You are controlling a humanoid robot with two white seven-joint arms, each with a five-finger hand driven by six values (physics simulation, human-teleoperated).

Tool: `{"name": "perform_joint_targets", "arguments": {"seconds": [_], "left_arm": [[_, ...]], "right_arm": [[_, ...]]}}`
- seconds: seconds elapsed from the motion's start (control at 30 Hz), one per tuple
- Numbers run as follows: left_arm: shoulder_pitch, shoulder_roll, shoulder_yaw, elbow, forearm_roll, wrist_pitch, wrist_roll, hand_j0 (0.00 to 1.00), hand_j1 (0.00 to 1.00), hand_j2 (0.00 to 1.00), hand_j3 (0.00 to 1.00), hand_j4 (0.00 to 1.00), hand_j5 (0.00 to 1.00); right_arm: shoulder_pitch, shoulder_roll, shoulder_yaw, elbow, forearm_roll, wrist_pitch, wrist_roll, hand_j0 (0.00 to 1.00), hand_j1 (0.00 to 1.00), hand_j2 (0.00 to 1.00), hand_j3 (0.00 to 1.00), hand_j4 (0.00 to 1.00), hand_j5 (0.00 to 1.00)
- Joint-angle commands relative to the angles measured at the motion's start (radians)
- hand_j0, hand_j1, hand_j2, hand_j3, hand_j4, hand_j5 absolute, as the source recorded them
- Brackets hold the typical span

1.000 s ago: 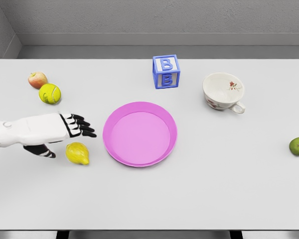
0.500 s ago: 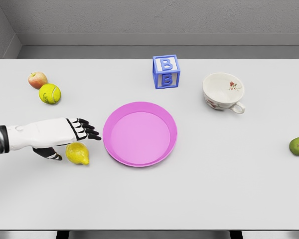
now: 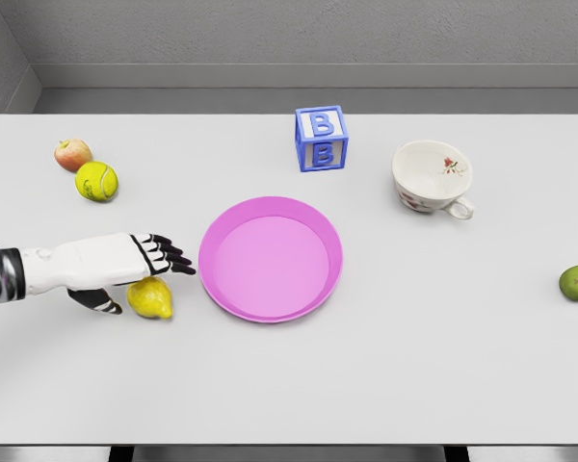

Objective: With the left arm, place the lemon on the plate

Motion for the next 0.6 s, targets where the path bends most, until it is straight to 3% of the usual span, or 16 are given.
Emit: {"name": "perform_joint_targets", "arguments": {"seconds": [0.0,0.57], "left_arm": [[0.0,-0.001,0.0,0.0,0.003,0.002,0.0,1.0,1.0,1.0,1.0,1.0,1.0],[0.002,-0.009,0.003,0.011,-0.008,0.002,0.002,1.0,1.0,1.0,1.0,1.0,1.0]], "right_arm": [[0.0,0.0,0.0,0.0,0.0,0.0,0.0,1.0,1.0,1.0,1.0,1.0,1.0],[0.0,0.0,0.0,0.0,0.0,0.0,0.0,1.0,1.0,1.0,1.0,1.0,1.0]]}}
